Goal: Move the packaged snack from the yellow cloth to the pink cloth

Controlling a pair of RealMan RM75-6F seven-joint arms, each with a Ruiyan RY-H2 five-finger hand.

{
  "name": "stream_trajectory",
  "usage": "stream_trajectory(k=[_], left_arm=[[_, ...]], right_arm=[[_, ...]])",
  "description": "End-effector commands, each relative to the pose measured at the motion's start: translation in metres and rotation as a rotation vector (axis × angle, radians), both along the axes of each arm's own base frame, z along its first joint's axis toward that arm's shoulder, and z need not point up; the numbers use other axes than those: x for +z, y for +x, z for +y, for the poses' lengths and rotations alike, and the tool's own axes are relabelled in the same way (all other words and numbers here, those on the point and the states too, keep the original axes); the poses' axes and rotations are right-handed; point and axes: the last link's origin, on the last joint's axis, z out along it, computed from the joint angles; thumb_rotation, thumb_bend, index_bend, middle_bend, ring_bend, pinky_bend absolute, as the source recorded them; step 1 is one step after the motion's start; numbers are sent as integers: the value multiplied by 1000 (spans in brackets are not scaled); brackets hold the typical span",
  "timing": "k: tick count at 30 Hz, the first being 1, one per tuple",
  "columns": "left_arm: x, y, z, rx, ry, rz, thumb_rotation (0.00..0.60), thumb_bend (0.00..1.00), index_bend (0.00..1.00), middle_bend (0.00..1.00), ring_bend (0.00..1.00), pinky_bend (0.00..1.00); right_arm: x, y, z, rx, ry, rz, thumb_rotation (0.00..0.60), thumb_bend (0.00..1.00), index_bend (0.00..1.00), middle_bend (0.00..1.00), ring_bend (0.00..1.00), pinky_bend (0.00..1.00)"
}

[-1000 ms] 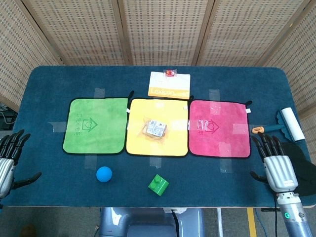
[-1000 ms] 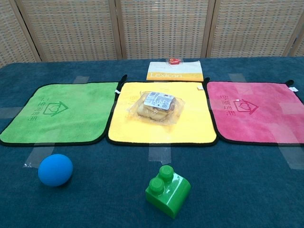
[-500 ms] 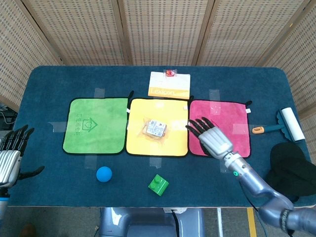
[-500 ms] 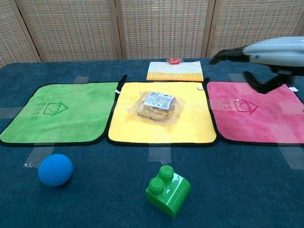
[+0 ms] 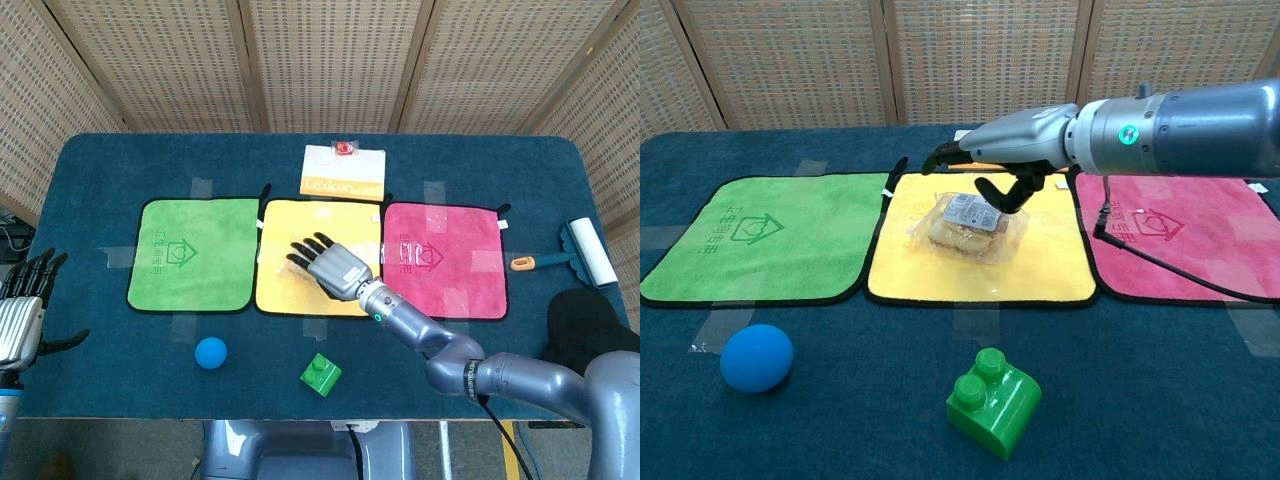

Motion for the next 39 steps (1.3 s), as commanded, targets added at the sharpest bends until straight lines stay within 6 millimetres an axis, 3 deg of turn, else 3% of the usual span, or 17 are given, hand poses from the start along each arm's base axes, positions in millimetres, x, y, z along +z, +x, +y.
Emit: stream_trajectory(k=[1, 9, 18, 23, 32, 39], left_arm=[[-1, -1, 2, 5, -3, 2, 600, 0, 0, 0, 0, 0], [0, -1, 3, 15, -7, -7, 600, 0, 0, 0, 0, 0], [0, -2, 5, 15, -30, -10, 600, 0, 0, 0, 0, 0], [1, -2, 5, 15, -25, -13, 600, 0, 0, 0, 0, 0], [-1, -1, 3, 8, -38, -14, 600, 0, 0, 0, 0, 0], [-4, 2, 1, 0, -43, -7, 600, 0, 0, 0, 0, 0]], right_arm=[[-21, 14, -1, 20, 24, 24, 600, 1000, 83, 0, 0, 0], [-54, 35, -2, 74, -9, 72, 600, 1000, 117, 21, 0, 0], [-83, 30, 3, 127, -46, 211, 600, 1000, 130, 30, 0, 0], [-81, 20, 1, 117, -62, 258, 600, 1000, 178, 74, 0, 0], [-57, -6, -3, 85, -101, 312, 600, 1000, 255, 146, 22, 1], [-37, -27, -6, 35, -115, 340, 600, 1000, 289, 184, 83, 83]])
